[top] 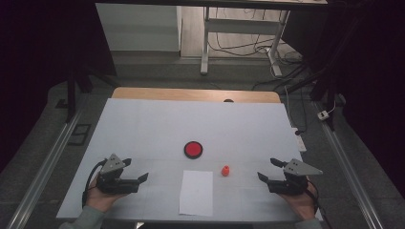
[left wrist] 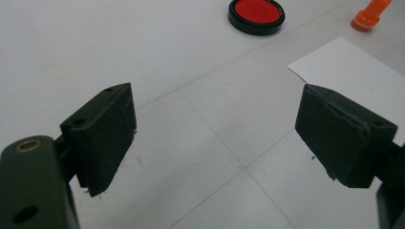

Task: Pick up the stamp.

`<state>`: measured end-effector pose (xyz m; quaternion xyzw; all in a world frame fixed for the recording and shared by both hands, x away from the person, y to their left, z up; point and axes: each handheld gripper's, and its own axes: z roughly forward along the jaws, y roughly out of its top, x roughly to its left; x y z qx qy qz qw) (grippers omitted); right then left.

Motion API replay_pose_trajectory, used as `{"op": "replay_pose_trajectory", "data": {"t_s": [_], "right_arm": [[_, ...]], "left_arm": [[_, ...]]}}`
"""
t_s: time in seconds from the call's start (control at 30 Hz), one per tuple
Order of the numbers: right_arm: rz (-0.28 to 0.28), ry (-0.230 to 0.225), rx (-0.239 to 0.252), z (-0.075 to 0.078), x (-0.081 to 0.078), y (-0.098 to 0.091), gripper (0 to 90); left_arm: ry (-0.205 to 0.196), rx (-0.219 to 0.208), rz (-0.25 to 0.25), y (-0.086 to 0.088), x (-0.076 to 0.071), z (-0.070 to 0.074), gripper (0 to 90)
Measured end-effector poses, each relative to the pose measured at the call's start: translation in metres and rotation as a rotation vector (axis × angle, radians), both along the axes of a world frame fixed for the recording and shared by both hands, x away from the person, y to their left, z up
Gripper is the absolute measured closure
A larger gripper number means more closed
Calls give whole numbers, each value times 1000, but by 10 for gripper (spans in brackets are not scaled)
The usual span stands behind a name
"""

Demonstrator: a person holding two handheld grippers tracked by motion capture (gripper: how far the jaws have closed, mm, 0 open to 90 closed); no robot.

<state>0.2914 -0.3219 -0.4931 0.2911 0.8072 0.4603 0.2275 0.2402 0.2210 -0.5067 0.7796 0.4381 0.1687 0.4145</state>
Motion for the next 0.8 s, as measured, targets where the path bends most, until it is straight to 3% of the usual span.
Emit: {"op": "replay_pose_trajectory", "data": {"t_s": [0.5, 0.8], "right_arm": [[-14, 33, 18, -3, 3, 0, 281], [-2, 23, 19, 1, 0, 4, 305]], "left_arm": [[3, 11, -10, -2, -3, -3, 145], [8, 5, -11, -3, -3, -5, 147]]}}
